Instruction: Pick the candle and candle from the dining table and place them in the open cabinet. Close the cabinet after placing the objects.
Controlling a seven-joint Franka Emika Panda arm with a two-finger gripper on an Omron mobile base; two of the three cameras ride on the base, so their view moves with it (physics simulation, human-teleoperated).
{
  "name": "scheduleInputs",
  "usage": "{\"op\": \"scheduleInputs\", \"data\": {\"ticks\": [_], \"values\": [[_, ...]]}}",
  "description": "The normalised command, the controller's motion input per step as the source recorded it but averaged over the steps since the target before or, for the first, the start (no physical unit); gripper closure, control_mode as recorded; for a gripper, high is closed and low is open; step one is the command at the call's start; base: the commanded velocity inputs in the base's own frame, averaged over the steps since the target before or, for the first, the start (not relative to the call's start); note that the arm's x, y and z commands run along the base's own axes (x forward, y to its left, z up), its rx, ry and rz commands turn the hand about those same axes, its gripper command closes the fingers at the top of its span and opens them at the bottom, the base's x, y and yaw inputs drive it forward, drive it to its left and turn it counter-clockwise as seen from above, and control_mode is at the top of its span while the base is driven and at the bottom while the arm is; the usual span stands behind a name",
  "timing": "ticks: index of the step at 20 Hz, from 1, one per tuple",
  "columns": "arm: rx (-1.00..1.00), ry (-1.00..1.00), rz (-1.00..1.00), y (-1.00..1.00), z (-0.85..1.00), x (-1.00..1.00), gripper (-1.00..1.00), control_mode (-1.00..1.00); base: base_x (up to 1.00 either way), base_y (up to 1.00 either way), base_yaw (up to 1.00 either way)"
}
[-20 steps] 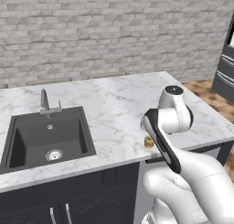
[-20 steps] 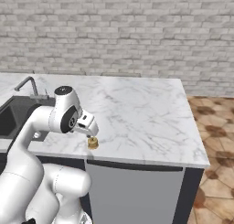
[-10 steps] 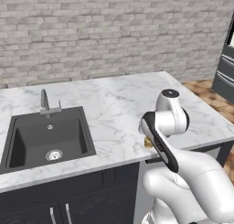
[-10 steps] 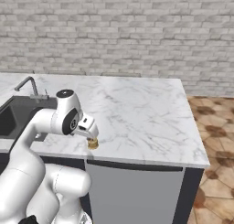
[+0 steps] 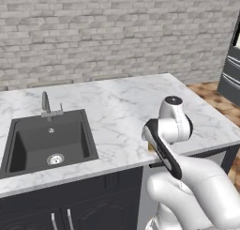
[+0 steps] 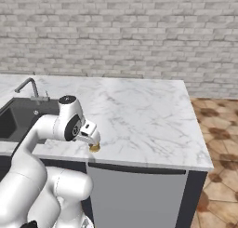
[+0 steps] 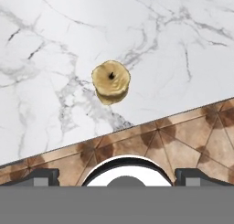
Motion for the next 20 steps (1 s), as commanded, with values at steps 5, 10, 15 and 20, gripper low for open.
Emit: {"op": "scheduleInputs", "data": {"ticks": [5, 10, 15, 20], "values": [[0.0, 0.0, 0.0, 0.0, -0.15, 0.01, -1.0, -1.0, 0.0, 0.0, 0.0], [0.0, 0.0, 0.0, 0.0, -0.14, 0.05, -1.0, -1.0, 0.0, 0.0, 0.0], [0.0, 0.0, 0.0, 0.0, -0.14, 0.06, -1.0, -1.0, 0.0, 0.0, 0.0], [0.0, 0.0, 0.0, 0.0, -0.14, 0.09, -1.0, -1.0, 0.0, 0.0, 0.0]]}}
